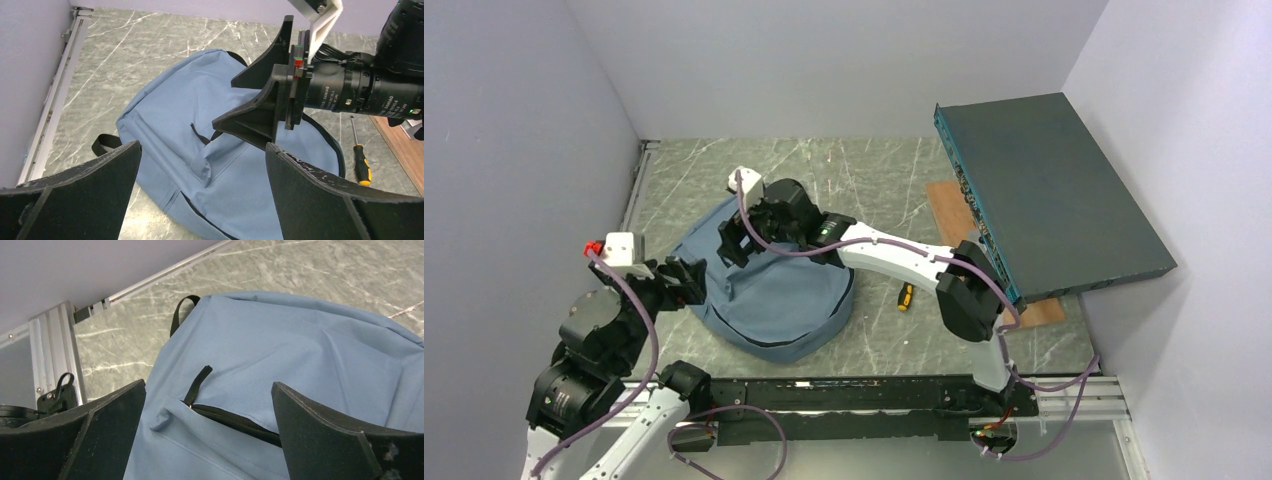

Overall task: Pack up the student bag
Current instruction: Zip the student bag at the center of the board.

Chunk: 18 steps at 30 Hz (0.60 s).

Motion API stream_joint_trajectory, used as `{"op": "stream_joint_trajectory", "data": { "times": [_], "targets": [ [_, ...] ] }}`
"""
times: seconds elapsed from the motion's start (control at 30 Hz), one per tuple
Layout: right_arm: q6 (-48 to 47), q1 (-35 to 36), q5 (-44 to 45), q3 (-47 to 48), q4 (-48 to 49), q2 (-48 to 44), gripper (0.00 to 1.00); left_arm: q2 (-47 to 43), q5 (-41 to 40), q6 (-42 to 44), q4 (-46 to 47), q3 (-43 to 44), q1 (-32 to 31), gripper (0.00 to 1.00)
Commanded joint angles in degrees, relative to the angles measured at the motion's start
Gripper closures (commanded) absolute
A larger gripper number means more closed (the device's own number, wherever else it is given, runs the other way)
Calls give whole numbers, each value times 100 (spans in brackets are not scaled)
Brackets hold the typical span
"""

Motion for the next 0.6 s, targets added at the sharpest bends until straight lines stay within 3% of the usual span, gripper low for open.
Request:
{"op": "stream_joint_trajectory", "data": {
  "times": [0.0, 0.13, 0.23, 0.4, 0.57],
  "targets": [
    [-410, 159, 80, 776, -461, 273, 1, -252, -267, -153, -280, 226, 32, 0],
    [-557, 284, 288, 949, -631, 448, 3, -539, -341, -244, -309, 174, 32, 0],
    [-546, 304, 270, 937, -599, 546, 15, -596, -461, -252, -384, 181, 32, 0],
    [-619, 361, 345, 1322, -845, 905, 24, -631, -506, -325, -469, 142, 32, 0],
    [-589, 551, 1186, 1650, -1125, 1238, 26, -675, -479, -448, -487, 82, 32, 0]
  ]
}}
